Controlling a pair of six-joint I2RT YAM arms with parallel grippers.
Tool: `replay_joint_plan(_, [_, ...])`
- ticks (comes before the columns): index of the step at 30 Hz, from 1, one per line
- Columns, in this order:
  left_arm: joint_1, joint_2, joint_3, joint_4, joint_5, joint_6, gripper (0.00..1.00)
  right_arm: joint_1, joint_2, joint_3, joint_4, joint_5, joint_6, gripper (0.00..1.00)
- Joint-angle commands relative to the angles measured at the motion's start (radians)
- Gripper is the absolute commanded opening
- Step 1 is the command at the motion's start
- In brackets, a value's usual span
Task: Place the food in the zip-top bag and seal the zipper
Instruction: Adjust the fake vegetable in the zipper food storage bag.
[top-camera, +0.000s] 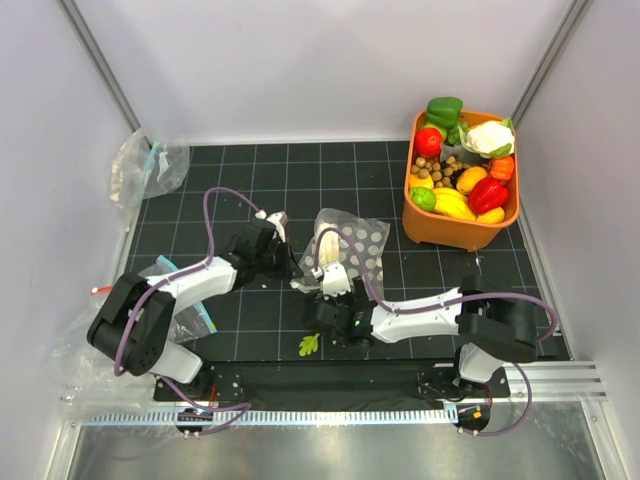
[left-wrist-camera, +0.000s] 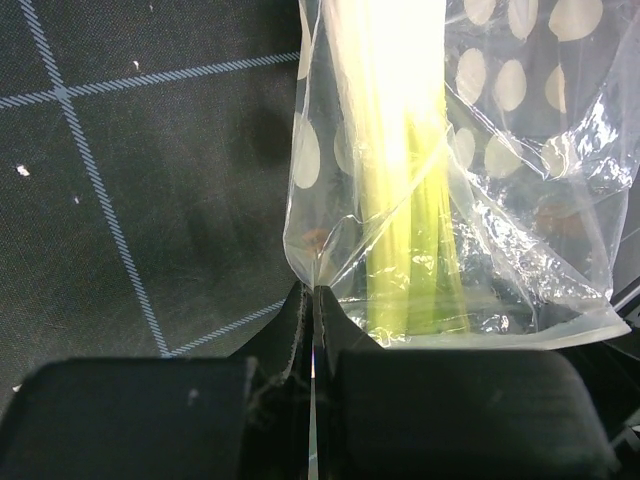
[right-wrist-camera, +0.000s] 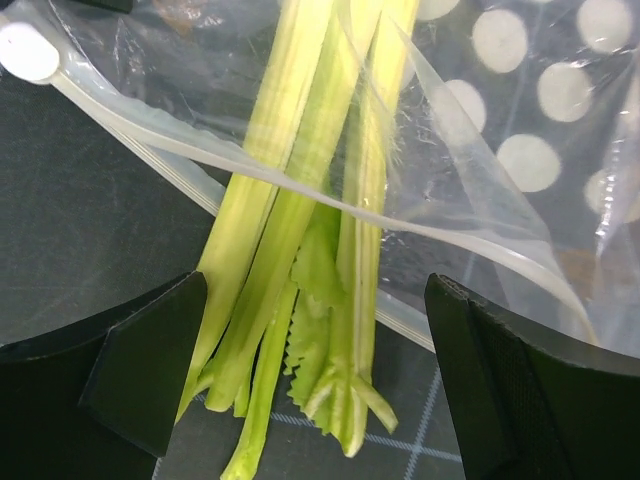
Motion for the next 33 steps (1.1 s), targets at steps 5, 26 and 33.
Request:
replay_joint_plan(5, [0.001, 0.017, 0.016, 0.027, 0.031, 0.003, 0.0, -0.02, 0.031, -0.031, 0.073, -0.129, 0.03, 0.93])
replay_joint_plan(26, [0.001, 0.035, 0.032, 0.013, 0.044, 0.019, 0.0, -0.008, 0.005, -0.01, 0.029, -0.155, -0.114, 0.06])
replay_joint_plan(33, [0.001, 0.041, 0.044, -0.014, 0.032, 0.037, 0.0, 0.078, -0.008, 0.053, 0.014, -0.062, -0.329, 0.01])
